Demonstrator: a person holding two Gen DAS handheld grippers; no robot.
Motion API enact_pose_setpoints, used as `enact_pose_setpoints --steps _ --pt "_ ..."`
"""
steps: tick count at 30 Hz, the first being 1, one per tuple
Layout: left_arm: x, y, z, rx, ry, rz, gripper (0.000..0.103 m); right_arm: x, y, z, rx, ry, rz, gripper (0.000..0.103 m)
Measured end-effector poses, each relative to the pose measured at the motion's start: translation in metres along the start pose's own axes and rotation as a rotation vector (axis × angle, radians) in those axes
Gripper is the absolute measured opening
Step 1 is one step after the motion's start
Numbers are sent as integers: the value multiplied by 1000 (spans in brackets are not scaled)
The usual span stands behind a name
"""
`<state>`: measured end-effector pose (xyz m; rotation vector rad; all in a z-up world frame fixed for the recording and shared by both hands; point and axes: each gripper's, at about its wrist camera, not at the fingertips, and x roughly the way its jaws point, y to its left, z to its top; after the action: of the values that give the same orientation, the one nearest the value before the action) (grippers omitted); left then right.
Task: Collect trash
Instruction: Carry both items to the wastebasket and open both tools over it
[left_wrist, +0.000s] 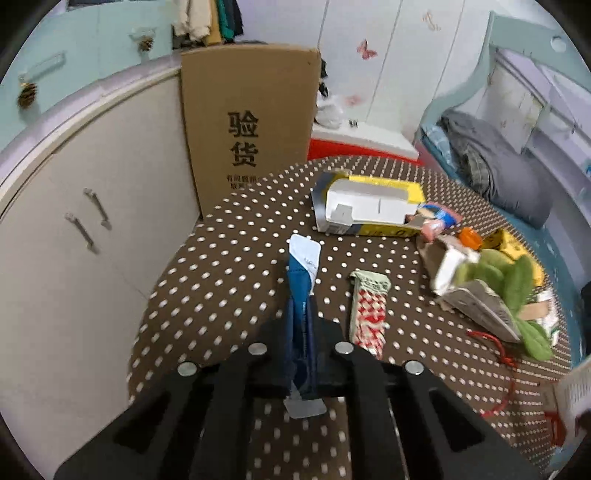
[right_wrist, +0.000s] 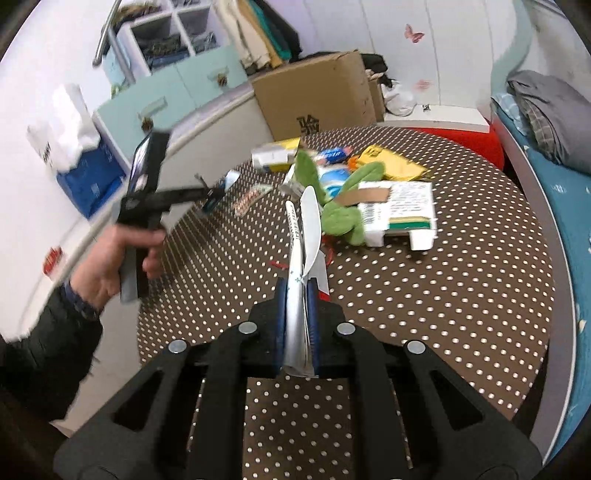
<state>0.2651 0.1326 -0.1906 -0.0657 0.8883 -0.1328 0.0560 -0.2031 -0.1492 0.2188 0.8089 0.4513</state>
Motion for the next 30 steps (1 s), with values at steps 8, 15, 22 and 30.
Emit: enact_pose_setpoints --steps 8,15,22,30 --pt "-71 -46 -13 7 -94 -130 6 -53 -44 15 69 -128 -34 11" --pt "-95 -162 -8 138 -110 -328 6 -100 -125 24 170 -229 -157 11" --pt "-87 -298 -8 266 -63 -523 6 -102 -256 -11 409 -191 -291 11" --pt "-16 -431 -29 378 128 -585 6 -26 -371 -86 668 -13 -321 11"
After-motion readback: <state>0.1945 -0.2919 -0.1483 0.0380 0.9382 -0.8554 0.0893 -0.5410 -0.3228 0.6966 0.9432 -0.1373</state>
